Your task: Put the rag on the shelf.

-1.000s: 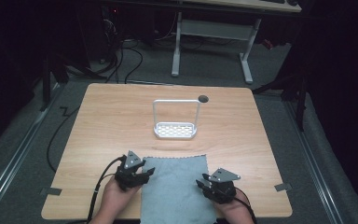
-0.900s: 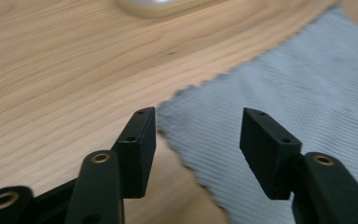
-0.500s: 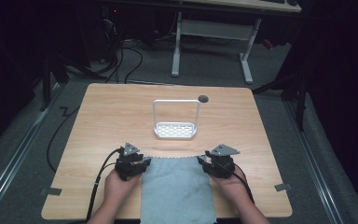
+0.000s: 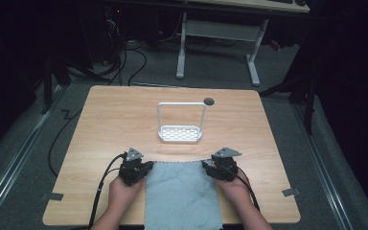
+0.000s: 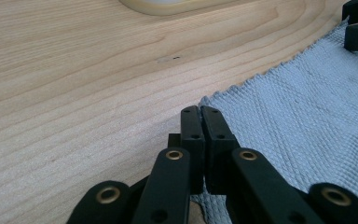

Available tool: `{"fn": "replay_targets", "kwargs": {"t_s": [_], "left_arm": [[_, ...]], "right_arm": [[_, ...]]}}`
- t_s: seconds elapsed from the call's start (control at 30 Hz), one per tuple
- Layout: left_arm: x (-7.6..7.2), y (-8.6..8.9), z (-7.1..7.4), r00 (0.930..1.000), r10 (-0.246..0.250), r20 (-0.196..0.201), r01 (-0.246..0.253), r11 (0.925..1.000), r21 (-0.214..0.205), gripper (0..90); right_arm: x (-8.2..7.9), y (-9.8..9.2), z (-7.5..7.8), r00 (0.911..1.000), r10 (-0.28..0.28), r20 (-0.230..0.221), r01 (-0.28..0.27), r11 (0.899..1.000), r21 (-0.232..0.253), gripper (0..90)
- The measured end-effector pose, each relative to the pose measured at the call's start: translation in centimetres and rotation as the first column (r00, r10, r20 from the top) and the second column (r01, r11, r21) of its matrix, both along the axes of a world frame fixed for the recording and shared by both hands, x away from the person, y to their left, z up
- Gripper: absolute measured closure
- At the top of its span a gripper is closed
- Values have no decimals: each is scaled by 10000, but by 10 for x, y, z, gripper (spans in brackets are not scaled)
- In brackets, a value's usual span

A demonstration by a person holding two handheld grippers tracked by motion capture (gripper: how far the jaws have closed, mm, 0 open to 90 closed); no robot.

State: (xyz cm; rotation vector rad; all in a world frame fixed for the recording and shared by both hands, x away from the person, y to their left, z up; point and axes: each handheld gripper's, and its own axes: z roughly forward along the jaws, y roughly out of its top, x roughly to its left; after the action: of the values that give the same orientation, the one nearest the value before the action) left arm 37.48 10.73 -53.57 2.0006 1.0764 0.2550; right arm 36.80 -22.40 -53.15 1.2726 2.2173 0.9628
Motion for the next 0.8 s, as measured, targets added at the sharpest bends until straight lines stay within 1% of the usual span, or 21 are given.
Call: {"fn": "replay_targets", "kwargs": {"t_s": [0.03,0.13,0.17,0.2,0.27,0.33,0.4,0.47,0.53,0.57,0.67,0.8], "left_arm": [[0,-1,0,10000,11,66,-11,10000,50,890],[-1,-1,0,9999,0,103,-1,10000,88,893],[-1,-1,0,9999,0,113,-1,10000,97,893],[-1,-1,0,9999,-7,120,6,9999,113,893],[-1,-1,0,9999,-2,144,1,9999,133,894],[-1,-2,0,9999,-9,151,7,9999,134,895],[-2,-2,0,9998,-11,188,8,9999,172,896],[-2,-2,0,9998,-20,218,15,9997,224,897],[-4,-2,2,9991,-20,420,11,9998,212,897],[-4,-1,2,9988,-4,488,-3,9999,135,897],[-6,0,5,9975,59,704,-49,9999,-136,897],[-12,2,13,9925,154,1210,-99,9989,-464,897]], "right_arm": [[0,0,0,10000,12,7,-12,10000,31,523],[-1,2,0,9999,149,31,-149,9999,38,607],[-2,3,0,9997,222,57,-222,9997,41,660],[-3,3,0,9995,307,80,-308,9995,30,689],[-4,4,0,9989,457,90,-457,9989,41,791],[-4,3,0,9985,550,-40,-549,9982,232,880],[-3,3,0,9980,630,-76,-627,9976,292,889],[-4,3,0,9979,646,-73,-644,9976,249,891],[-6,2,1,9979,645,111,-648,9973,347,891],[-7,1,1,9979,613,204,-622,9970,466,891],[-10,1,4,9971,566,519,-594,9968,538,890],[-16,0,10,9940,440,1000,-520,9955,789,890]]}}
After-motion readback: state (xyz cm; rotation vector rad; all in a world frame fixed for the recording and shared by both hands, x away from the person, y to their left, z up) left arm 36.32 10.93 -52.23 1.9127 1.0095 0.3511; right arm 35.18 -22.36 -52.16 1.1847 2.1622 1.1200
